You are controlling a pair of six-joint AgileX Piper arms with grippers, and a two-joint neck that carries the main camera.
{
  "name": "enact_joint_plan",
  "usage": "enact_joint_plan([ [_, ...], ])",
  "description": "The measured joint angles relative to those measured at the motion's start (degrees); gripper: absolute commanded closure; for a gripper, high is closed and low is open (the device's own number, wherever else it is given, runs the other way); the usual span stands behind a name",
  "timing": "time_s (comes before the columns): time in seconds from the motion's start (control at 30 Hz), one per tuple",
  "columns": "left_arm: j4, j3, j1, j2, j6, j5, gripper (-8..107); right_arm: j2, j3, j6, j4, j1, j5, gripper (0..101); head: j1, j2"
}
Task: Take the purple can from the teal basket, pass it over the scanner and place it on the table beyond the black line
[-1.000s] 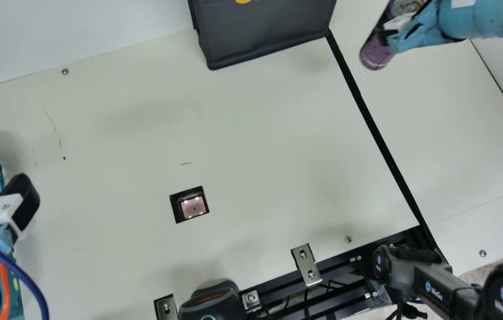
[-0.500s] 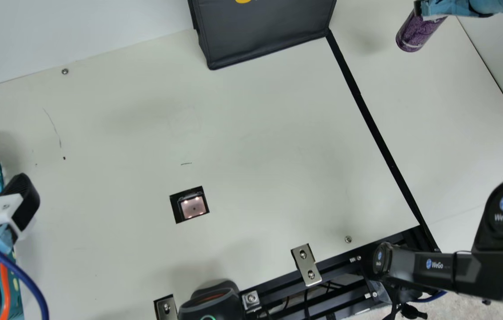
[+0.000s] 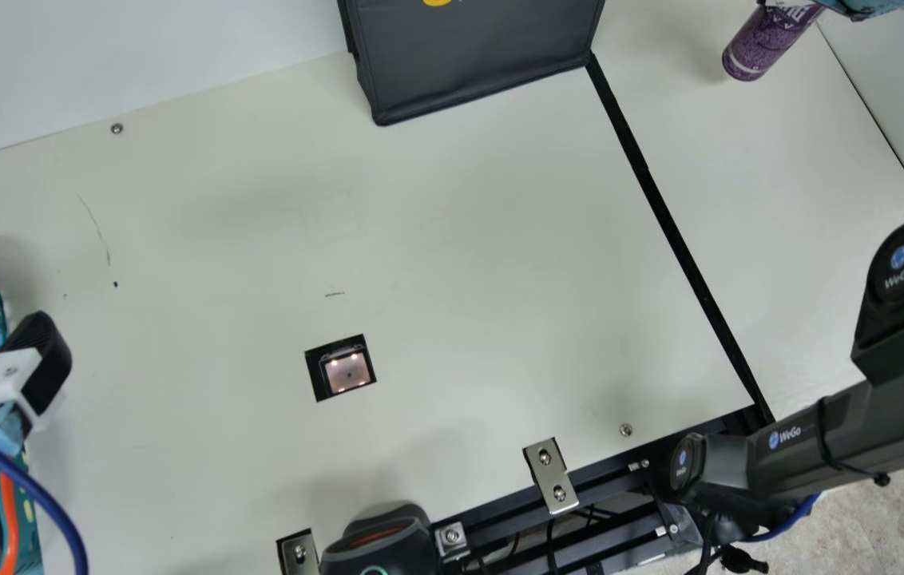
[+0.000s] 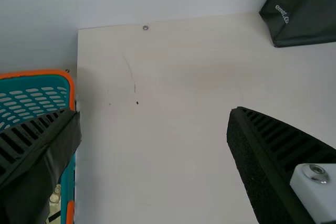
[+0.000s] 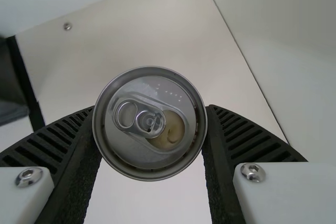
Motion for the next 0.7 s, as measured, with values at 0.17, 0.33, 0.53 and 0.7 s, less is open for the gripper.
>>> enact_joint_plan([
  [0.17, 0.0, 0.0, 0.0, 0.0, 0.0, 0.0, 9, 3.3, -1.7, 2.1, -0.3, -0.6, -1.0, 101, 0.0, 0.0],
  [0.33, 0.0, 0.0, 0.0, 0.0, 0.0, 0.0, 9, 5.8, -3.3, 3.0, -1.5, -0.6, -1.9, 101, 0.0, 0.0],
  [0.53, 0.0, 0.0, 0.0, 0.0, 0.0, 0.0, 9, 7.8, -4.9, 4.1, -3.2, -0.5, -1.9, 81, 0.0, 0.0],
  [0.7, 0.0, 0.0, 0.0, 0.0, 0.0, 0.0, 9, 8.6, -5.7, 4.6, -4.4, -0.1, -2.0, 65, 0.0, 0.0],
])
